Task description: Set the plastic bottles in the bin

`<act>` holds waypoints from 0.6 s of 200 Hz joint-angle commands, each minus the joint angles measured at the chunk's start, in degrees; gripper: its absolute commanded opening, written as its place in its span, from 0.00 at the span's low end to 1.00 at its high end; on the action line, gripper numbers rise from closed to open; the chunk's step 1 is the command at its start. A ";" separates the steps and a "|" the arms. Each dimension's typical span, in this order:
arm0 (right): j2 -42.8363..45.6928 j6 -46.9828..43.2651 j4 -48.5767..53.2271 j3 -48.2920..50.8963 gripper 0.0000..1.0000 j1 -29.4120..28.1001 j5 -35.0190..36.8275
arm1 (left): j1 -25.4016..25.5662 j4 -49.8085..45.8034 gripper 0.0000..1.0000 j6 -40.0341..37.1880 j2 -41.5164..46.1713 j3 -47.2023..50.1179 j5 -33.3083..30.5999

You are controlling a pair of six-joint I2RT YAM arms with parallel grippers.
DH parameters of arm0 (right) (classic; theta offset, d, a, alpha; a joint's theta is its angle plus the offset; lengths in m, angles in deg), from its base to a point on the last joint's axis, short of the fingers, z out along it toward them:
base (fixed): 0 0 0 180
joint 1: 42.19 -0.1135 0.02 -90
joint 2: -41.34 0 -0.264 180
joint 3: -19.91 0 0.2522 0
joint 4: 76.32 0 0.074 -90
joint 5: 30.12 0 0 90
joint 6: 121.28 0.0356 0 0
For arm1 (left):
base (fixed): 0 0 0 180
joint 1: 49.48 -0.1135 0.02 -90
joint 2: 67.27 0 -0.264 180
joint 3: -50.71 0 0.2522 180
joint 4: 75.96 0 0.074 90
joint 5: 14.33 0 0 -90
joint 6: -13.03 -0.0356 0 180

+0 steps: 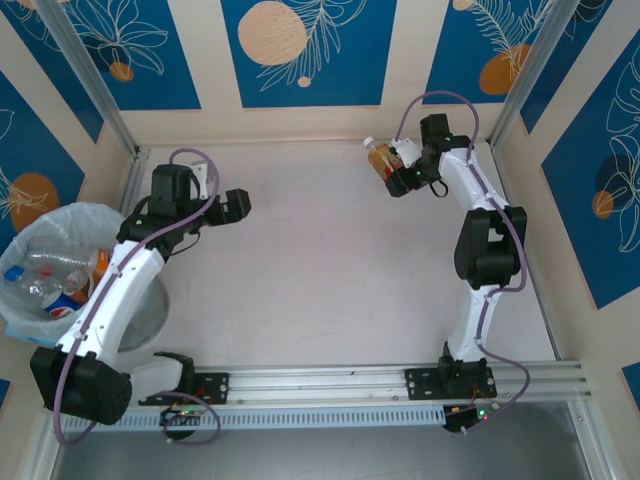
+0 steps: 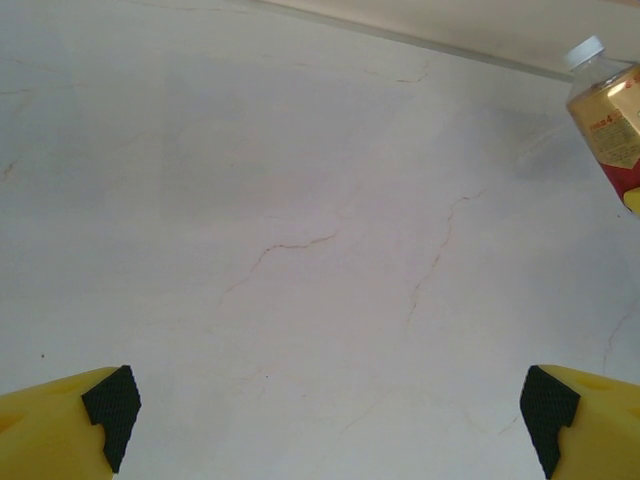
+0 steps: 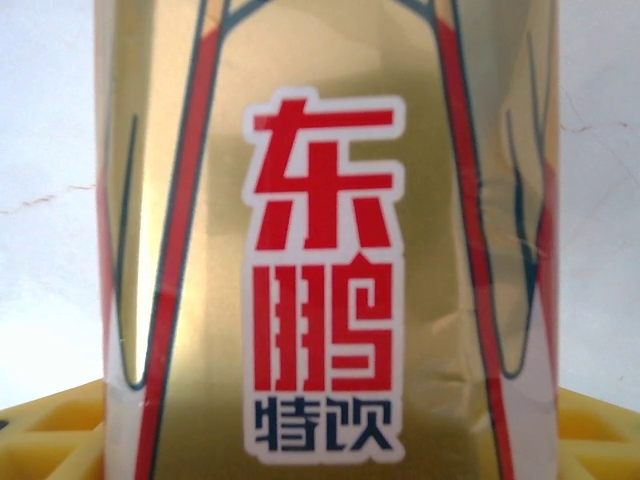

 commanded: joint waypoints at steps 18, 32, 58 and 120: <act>7.06 12.51 -8.03 8.25 0.45 -3.02 -2.58 | 0.59 2.67 0.99 -0.17 -1.66 0.43 2.73; 9.00 16.76 -11.06 11.64 0.44 -4.69 -3.48 | 0.54 2.76 0.99 -0.36 -2.26 0.44 3.32; 12.46 23.21 -17.63 18.14 0.42 -8.01 -4.89 | 0.56 3.63 0.99 -0.10 -3.15 0.50 6.66; 20.20 35.18 -30.49 30.01 0.40 -14.28 -12.71 | 0.67 20.00 0.99 6.58 -2.33 5.90 20.40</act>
